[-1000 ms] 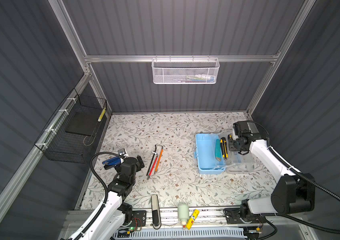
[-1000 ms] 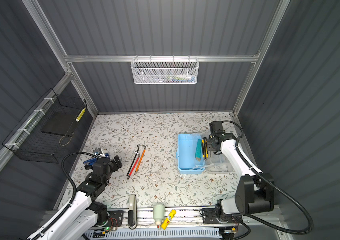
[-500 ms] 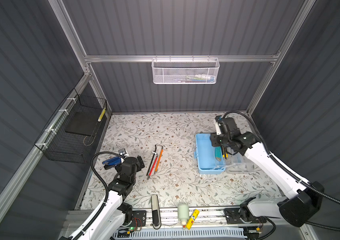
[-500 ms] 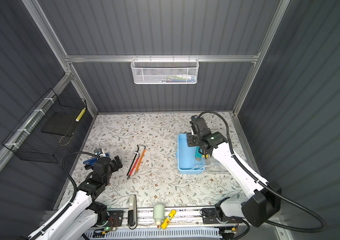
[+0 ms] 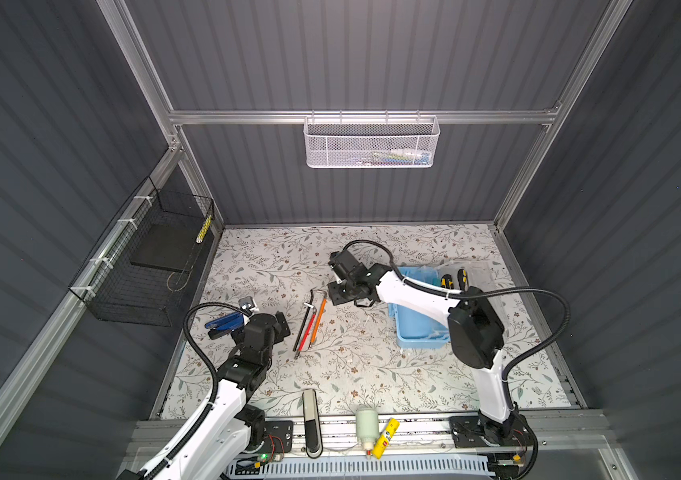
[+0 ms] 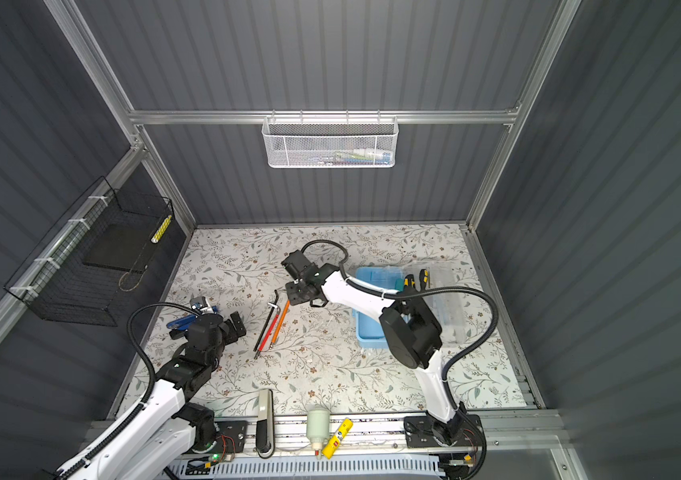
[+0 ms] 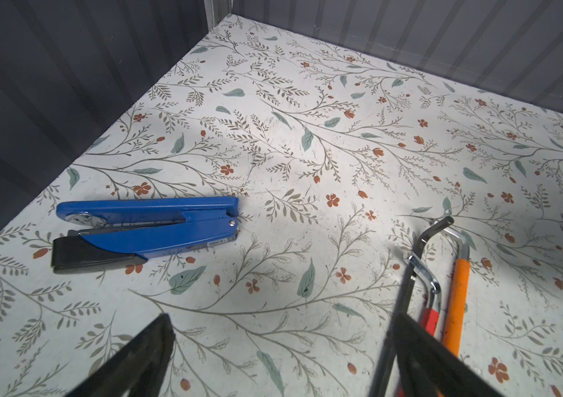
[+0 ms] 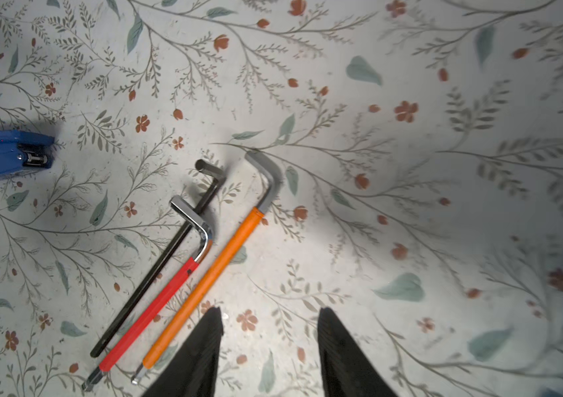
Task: Pack the tool kit
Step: 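Move the right gripper back and grasp the orange-handled hex key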
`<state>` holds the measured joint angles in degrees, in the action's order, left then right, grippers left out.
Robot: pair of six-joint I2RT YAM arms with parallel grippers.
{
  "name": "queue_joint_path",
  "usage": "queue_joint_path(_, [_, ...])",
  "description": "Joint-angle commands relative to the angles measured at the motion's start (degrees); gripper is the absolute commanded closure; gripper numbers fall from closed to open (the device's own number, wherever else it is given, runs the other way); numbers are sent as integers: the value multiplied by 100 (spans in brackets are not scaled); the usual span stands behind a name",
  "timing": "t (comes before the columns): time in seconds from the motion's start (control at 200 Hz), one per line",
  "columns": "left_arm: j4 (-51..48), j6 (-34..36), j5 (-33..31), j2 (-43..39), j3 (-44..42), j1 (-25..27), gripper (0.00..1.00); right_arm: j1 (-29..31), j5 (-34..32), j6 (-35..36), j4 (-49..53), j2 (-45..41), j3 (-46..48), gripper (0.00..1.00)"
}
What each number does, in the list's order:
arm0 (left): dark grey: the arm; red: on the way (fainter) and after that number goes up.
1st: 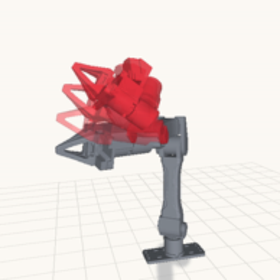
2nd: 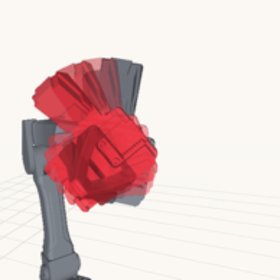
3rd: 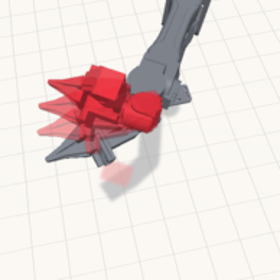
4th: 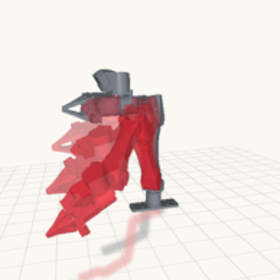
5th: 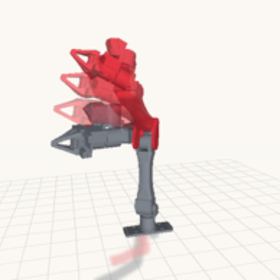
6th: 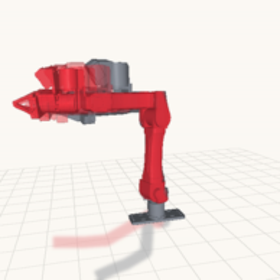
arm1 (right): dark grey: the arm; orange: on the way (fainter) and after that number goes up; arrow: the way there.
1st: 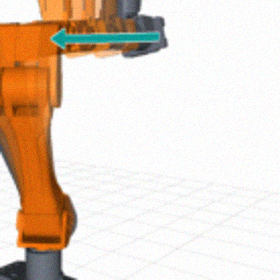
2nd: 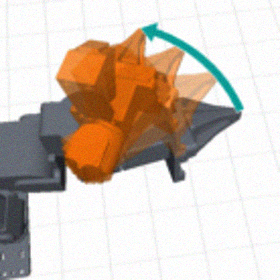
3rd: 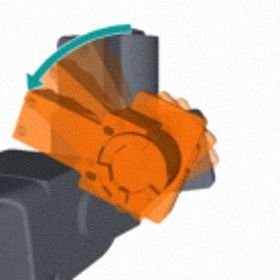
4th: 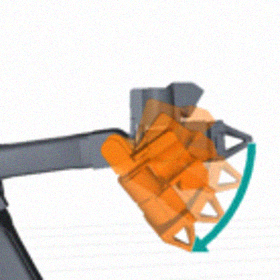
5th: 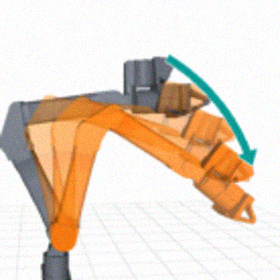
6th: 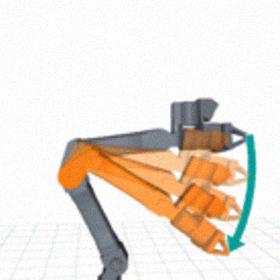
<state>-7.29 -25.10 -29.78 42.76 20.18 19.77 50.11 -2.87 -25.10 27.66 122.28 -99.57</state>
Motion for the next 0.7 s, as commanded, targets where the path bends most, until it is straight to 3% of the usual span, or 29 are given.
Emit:
queue_joint_path(0.0, [26,49,-40,-147,38,-35,1,153,-64,-289,96,335,-363,51])
queue_joint_path(0.305, [48,67,7,-155,34,-35,1,333,-353,-425,404,1287,-1164,50])
queue_joint_path(0.696, [44,67,7,-192,20,-35,1,346,-555,-448,545,1607,-1296,53])
